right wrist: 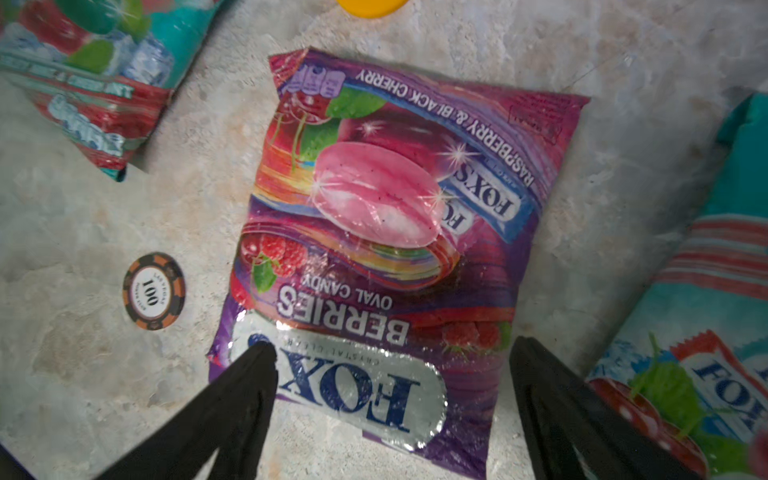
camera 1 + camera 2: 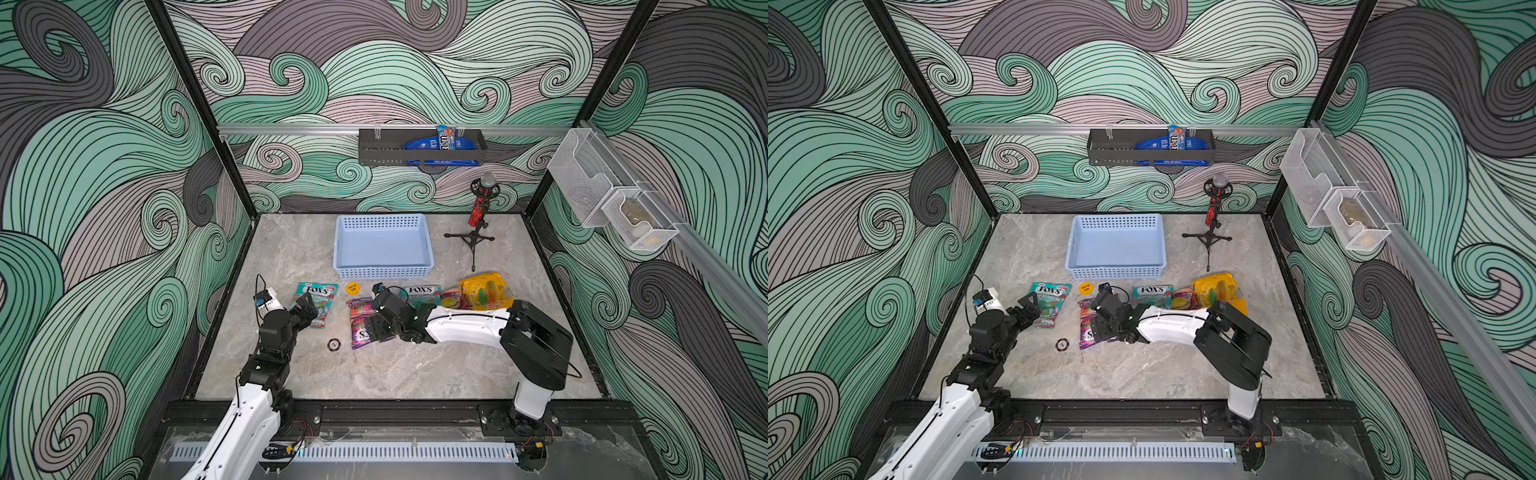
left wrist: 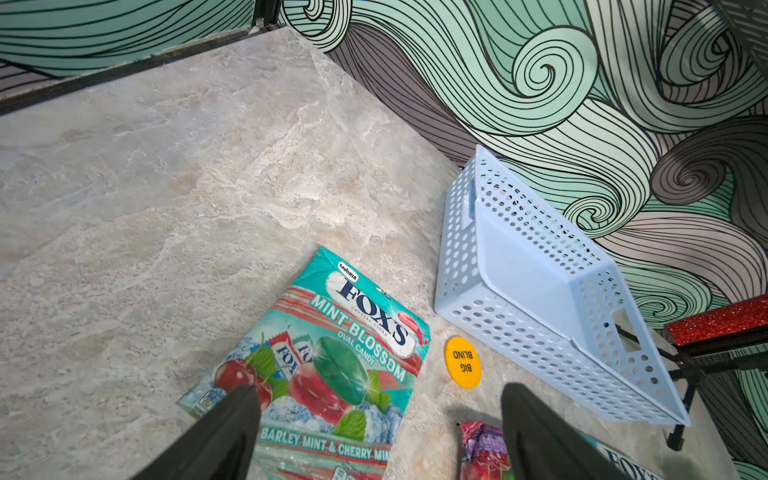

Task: Put the candies in the basket
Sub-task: Pick up the candy at the center of the board.

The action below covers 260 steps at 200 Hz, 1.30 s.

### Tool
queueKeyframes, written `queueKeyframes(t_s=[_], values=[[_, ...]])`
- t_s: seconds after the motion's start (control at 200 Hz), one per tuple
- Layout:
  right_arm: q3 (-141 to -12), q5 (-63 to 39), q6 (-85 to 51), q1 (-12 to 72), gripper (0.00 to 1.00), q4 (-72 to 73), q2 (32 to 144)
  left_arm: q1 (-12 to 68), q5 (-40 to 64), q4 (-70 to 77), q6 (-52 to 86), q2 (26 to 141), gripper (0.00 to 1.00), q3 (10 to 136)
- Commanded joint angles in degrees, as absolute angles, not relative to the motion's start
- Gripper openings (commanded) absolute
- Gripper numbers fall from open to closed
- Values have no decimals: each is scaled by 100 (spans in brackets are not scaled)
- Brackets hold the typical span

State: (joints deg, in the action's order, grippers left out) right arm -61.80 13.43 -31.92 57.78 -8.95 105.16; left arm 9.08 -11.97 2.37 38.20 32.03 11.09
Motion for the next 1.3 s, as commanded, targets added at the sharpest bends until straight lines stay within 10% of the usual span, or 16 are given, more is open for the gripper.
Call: queueKeyframes(t_s=[0.0, 0.2, 0.46, 0.615, 1.296], values=[[-6521, 1266, -3121, 5705, 90, -1022, 10970, 896, -1105, 345, 3798, 3165, 89, 1035], [-6584, 1111, -3286, 5629, 84, -998, 11289, 896, -1132, 342, 3807, 3155, 88, 1020], [-6328, 1382, -3486, 5660, 27, -997, 11065, 898, -1132, 395, 3814, 3172, 88, 1002], [-6197, 1702, -3516, 5681, 12, -984, 10784, 896, -1134, 404, 3830, 3208, 88, 1002], [-6952, 1123, -2987, 5172, 0, -994, 9083, 1467, 1309, 2717, 3526, 5445, 74, 1554]])
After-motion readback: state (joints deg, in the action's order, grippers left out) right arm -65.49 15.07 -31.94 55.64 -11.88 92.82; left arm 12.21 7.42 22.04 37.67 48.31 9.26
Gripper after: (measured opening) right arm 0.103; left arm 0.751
